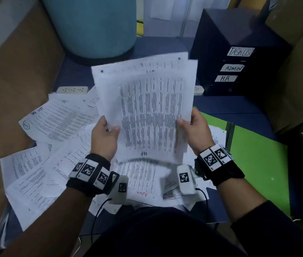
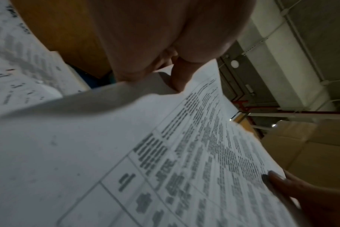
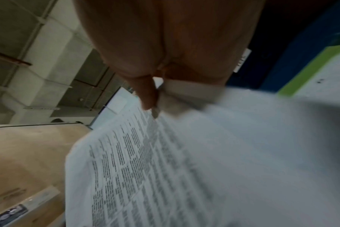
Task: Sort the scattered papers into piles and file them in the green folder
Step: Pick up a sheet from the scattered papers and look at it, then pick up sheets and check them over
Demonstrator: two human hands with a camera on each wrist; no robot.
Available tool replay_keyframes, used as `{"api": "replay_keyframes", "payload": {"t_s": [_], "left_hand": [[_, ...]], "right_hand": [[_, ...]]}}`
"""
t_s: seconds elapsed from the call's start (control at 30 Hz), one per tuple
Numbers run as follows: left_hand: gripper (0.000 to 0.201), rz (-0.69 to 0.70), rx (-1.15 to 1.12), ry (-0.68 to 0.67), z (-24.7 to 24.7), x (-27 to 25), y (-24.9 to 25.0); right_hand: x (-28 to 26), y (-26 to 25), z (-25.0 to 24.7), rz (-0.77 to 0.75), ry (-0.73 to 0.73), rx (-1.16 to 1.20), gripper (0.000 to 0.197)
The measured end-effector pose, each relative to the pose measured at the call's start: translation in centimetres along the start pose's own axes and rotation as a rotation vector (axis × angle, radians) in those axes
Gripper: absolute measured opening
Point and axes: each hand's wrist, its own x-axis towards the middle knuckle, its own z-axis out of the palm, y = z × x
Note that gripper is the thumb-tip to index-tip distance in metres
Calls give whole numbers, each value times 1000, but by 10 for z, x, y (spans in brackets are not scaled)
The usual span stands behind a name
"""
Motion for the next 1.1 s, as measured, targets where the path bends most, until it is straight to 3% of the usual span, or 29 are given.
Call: {"api": "replay_keyframes", "payload": {"t_s": [0.07,0.17,0.37,0.57,0.7,0.9,1.1], "left_hand": [[9,45,-55,49,-2,1,3],[20,59,-53,27,-3,-8,-1],[41,-153,-44,-109,7,-27,-33],[37,-175,61,-143,10,-19,-40],[31,-148,218,-158,5,-12,-47],[19,-101,238,-191,9,-9,-30],[32,-162,150,-443,71,-24,-14]], "right_hand": [[1,-7,-1,-72,31,40,18],[-6,4,3,-76,2,63,26],[-23,68,22,124,-46,-79,36],[-19,75,29,193,-10,-202,34],[-22,83,31,310,-93,-383,32],[-42,76,8,253,90,-360,6],[-61,98,-60,332,224,-411,14]]}}
